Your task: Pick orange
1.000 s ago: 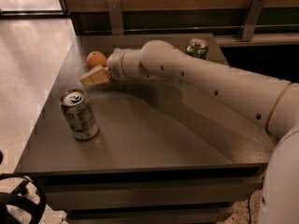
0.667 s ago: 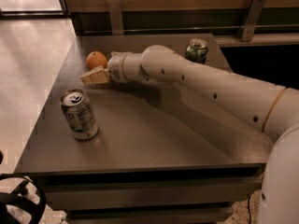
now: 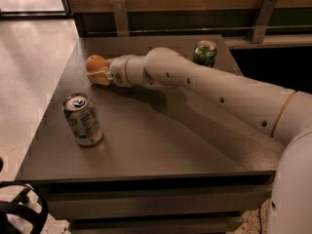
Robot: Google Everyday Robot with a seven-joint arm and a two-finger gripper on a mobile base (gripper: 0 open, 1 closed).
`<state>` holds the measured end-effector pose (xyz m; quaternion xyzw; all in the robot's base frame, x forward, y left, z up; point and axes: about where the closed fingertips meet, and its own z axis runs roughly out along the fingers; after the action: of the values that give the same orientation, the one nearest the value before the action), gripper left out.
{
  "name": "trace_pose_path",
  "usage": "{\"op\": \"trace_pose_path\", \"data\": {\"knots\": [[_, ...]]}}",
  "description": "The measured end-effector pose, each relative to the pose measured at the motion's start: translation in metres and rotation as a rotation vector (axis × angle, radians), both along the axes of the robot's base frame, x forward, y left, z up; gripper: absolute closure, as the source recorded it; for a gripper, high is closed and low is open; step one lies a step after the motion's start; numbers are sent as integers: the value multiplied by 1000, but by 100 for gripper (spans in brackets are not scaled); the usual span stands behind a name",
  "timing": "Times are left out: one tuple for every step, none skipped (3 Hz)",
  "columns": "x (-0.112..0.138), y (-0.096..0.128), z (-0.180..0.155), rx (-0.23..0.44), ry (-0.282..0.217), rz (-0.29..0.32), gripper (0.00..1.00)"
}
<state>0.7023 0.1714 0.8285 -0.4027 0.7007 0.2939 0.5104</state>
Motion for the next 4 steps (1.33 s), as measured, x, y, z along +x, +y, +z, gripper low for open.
{"op": "trace_pose_path", "data": {"knots": [[-1,2,0,0,1,3,86],[-2,4,-1,0,1,6,100],[-2,8,4,23,1,27,100],[0,7,30,79,-37,67,100]]}}
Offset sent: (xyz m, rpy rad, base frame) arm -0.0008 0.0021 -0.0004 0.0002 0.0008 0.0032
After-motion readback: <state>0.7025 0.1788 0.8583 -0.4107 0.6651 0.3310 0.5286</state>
